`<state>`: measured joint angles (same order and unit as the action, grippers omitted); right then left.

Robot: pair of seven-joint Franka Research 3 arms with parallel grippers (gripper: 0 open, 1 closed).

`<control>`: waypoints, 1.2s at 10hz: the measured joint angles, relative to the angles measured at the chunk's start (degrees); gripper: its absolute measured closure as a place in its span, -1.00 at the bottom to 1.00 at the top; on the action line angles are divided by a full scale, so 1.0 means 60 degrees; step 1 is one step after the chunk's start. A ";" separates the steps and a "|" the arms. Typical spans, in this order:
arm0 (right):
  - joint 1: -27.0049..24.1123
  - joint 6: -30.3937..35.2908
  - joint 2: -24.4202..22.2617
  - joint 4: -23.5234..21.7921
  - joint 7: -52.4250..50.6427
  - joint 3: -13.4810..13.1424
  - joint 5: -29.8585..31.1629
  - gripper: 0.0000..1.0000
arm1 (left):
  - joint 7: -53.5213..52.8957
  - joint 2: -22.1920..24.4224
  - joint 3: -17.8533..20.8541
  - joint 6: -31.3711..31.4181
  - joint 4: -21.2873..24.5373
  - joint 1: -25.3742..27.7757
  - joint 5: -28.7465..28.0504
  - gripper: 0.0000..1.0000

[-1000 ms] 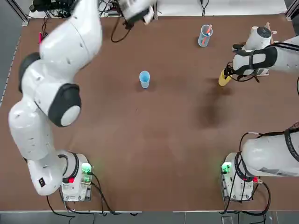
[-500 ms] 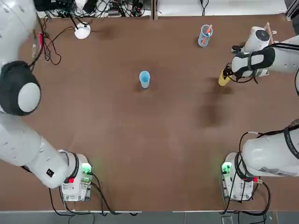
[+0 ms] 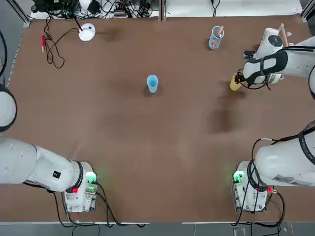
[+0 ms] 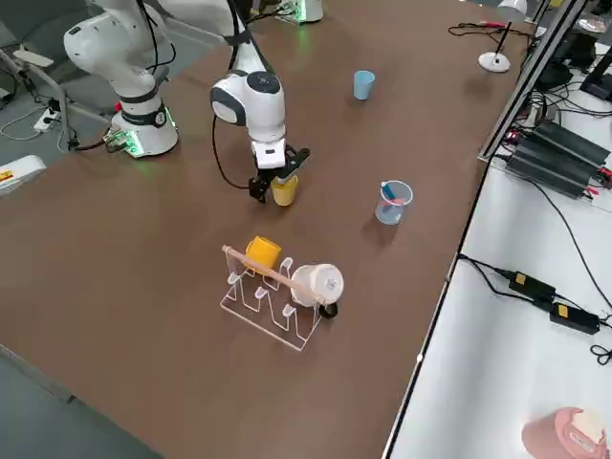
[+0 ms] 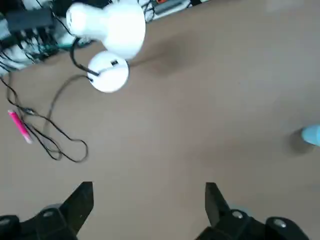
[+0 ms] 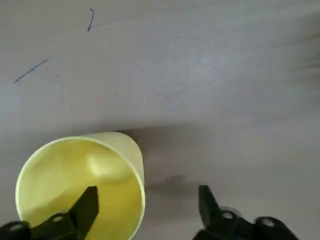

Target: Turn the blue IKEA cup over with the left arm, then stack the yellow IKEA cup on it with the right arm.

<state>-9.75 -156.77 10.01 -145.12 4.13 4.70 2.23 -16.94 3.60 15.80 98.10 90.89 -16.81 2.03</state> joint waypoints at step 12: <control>-0.0066 0.0629 -0.0019 0.0600 0.1672 0.0185 -0.0033 0.91 | 0.2275 -0.0819 -0.0185 -0.0533 -0.0571 0.0577 -0.0297 -0.97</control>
<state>-10.14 -153.00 9.90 -141.52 14.16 5.81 2.04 -3.30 -1.32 14.69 94.91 87.46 -13.35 0.25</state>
